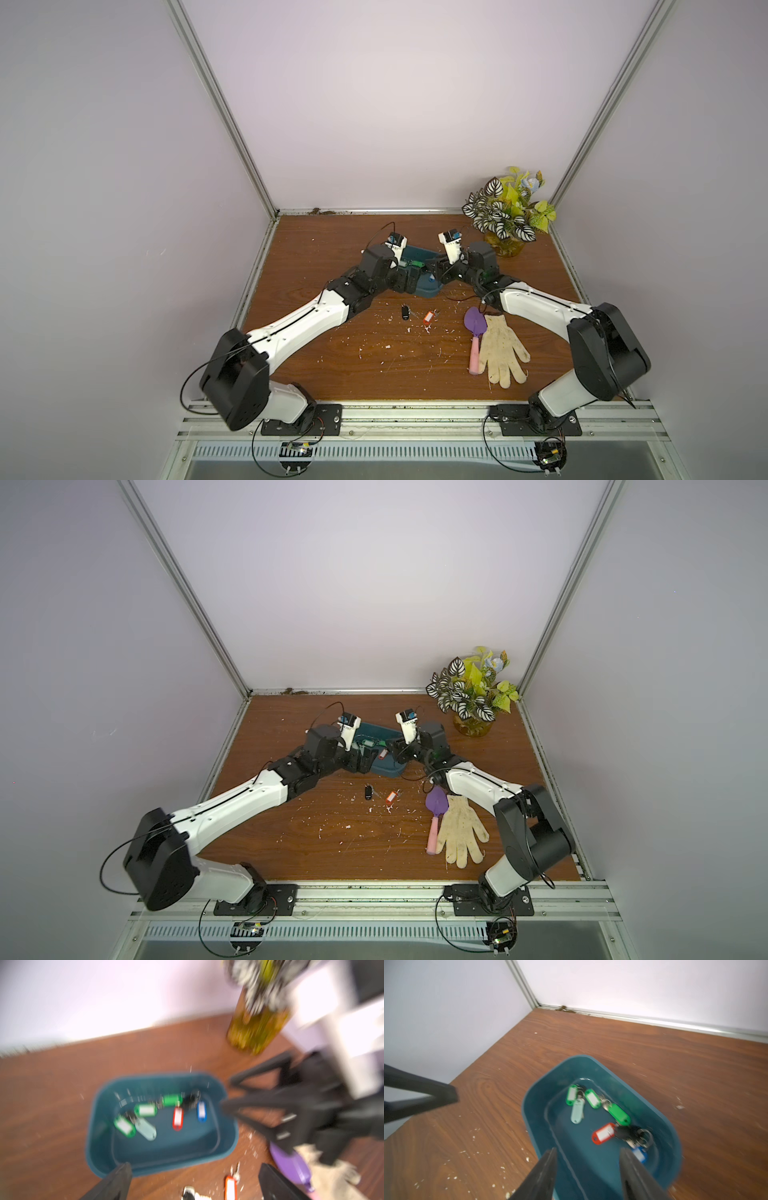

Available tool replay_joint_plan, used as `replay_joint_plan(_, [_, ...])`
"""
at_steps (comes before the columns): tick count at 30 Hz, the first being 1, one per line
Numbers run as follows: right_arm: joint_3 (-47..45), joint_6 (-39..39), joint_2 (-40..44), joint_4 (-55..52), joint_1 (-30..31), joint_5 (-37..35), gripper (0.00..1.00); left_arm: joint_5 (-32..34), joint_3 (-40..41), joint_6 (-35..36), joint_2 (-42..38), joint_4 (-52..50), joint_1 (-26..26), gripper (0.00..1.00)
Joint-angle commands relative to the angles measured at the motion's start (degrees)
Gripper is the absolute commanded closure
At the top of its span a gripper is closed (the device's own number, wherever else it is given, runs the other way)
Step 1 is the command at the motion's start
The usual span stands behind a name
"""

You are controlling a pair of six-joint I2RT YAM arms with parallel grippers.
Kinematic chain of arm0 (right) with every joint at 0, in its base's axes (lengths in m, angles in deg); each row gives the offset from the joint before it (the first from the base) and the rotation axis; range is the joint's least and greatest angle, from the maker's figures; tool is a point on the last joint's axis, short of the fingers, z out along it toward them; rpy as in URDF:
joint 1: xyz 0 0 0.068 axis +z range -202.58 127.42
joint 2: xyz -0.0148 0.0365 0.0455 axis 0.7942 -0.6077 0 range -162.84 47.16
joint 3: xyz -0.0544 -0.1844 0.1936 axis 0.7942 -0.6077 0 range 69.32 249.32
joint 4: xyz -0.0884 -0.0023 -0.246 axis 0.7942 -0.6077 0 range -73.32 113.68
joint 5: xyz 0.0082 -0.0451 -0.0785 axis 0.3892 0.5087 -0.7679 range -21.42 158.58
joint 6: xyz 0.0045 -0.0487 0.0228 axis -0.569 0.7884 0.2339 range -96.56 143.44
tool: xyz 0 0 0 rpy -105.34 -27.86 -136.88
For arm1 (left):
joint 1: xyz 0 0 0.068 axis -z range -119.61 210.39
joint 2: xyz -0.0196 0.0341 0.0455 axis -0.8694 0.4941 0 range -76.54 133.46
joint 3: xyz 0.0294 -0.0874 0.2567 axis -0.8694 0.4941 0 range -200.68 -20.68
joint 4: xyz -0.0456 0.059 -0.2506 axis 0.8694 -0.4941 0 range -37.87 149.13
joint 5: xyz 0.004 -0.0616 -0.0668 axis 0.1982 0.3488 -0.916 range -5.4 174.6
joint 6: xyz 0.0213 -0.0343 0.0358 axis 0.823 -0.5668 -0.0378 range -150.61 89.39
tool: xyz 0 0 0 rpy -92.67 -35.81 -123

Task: Take the keys out of the storage box
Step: Place the key at the center of the board, then adjust the storage box at the center of the board.

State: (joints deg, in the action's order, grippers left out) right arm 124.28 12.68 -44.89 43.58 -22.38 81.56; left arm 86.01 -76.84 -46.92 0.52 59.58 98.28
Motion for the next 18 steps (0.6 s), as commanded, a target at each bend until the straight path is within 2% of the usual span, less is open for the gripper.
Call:
replay_joint_plan(1, [4.36,0.17,-4.57,-1.87,1.47,1.40,0.44,3.79,5.17,-1.29,-2.33,7.89,-5.23,0.01])
replay_joint_plan(4, [8.93,-0.34,-8.97,-5.66,2.12,1.00,0.45,-2.29,6.34,-8.45,0.86,10.23,-14.51,0.01])
replay_joint_plan(7, [9.07,-0.78,-8.85,-9.36,2.23,-4.79,0.41,-9.77,4.87,-12.97,7.65,12.18,-20.64,0.01])
replay_joint_plan(10, [4.97,-2.15,-4.69,-10.60,1.44,-10.19,0.38,-17.78,3.21,-14.91,14.15,16.12,-23.36,0.01])
replay_joint_plan(13, [0.53,-4.79,-0.81,-11.59,-0.08,-12.29,0.37,-24.82,2.50,-17.79,19.52,21.60,-24.99,0.01])
replay_joint_plan(18, [-4.96,-9.31,0.80,-7.38,-3.93,-7.17,0.37,-32.34,1.77,-19.64,24.30,27.28,-25.68,0.01])
